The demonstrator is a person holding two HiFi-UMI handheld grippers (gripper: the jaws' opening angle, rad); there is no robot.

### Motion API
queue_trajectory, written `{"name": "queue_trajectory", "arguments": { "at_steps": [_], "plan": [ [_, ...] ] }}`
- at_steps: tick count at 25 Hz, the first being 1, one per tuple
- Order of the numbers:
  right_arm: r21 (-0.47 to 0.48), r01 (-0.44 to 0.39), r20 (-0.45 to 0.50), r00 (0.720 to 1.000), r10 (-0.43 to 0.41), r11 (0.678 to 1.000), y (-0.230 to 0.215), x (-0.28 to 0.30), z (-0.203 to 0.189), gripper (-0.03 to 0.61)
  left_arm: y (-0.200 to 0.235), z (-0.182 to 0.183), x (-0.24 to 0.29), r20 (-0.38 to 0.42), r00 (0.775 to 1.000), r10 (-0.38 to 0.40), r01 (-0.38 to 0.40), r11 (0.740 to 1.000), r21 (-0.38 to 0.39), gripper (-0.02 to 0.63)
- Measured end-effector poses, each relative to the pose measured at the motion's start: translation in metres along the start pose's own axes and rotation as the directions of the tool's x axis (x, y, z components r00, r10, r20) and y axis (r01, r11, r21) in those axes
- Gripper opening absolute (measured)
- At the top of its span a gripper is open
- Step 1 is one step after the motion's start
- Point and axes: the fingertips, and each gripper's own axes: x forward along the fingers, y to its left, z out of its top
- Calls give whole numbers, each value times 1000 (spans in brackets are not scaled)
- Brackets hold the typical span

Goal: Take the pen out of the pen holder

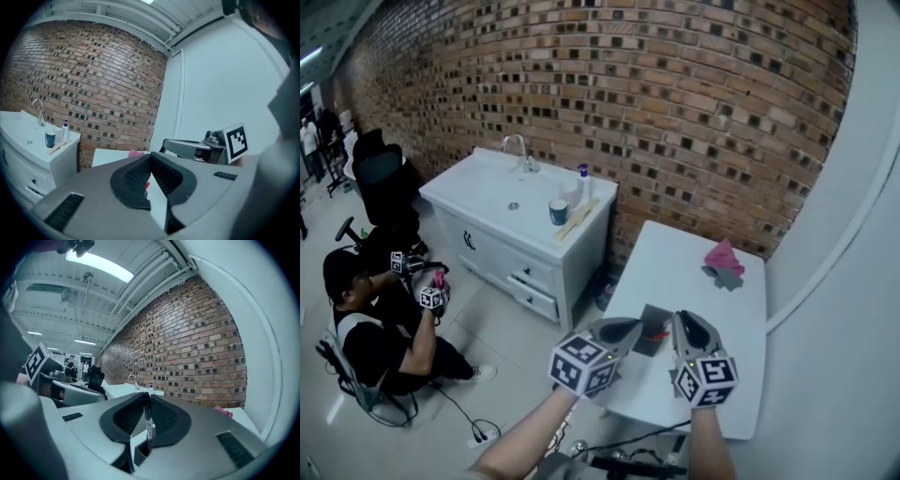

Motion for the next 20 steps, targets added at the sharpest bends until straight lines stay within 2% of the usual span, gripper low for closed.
{"name": "queue_trajectory", "arguments": {
  "at_steps": [9,14,20],
  "plan": [
    [34,-20,112,994,16,999,-3,-34,41,57,-18,24,-1,40,999,-21,19,999,40,2],
    [67,-40,155,988,30,997,-1,-45,41,57,-26,21,-2,26,999,-30,28,998,52,2],
    [73,-48,152,988,36,996,-2,-48,41,55,-29,25,-2,32,999,-30,29,998,52,2]
  ]
}}
